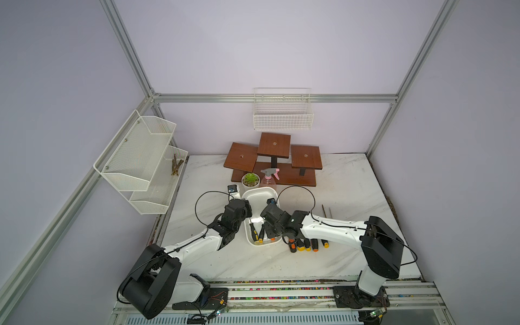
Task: Take out the screwdriver from the storage box
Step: Pick up the screwdriver from the storage box.
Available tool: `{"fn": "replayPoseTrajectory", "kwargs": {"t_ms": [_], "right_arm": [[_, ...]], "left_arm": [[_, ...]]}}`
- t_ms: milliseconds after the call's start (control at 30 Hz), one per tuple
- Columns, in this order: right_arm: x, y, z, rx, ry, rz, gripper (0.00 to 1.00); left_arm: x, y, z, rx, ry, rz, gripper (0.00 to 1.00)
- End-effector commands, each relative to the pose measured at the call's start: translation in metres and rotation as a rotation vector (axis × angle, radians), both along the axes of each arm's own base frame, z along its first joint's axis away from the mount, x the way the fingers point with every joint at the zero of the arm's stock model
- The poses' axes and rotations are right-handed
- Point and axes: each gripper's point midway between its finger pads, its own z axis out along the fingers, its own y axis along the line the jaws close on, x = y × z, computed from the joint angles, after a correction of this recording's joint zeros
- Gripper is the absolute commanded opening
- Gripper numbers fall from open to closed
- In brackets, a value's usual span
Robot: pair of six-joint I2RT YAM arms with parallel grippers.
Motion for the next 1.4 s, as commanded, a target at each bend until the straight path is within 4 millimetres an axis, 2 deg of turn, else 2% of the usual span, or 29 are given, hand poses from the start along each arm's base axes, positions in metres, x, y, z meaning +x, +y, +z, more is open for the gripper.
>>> {"fn": "replayPoseTrajectory", "kwargs": {"t_ms": [0, 167, 500, 1000, 1300, 1367], "right_arm": [[0.007, -0.003, -0.004, -0.043, -0.021, -0.040, 0.37], [0.011, -0.005, -0.016, -0.064, -0.010, -0.050, 0.37], [0.022, -0.004, -0.023, -0.041, -0.002, -0.043, 0.37], [0.029, 0.006, -0.047, -0.040, 0.041, -0.009, 0.34], [0.032, 0.003, -0.049, -0.042, 0.042, -0.015, 0.15], [0.032, 0.003, -0.050, -0.040, 0.047, -0.014, 0.07]], "left_arm": [[0.002, -0.001, 0.010, -0.016, -0.033, 0.000, 0.00], [0.001, -0.001, 0.010, -0.017, -0.033, -0.001, 0.00], [0.002, 0.000, 0.010, -0.016, -0.031, 0.002, 0.00], [0.003, -0.001, 0.009, -0.014, -0.028, 0.003, 0.00], [0.004, -0.001, 0.009, -0.014, -0.027, 0.003, 0.00], [0.003, -0.001, 0.009, -0.014, -0.027, 0.002, 0.00]]}}
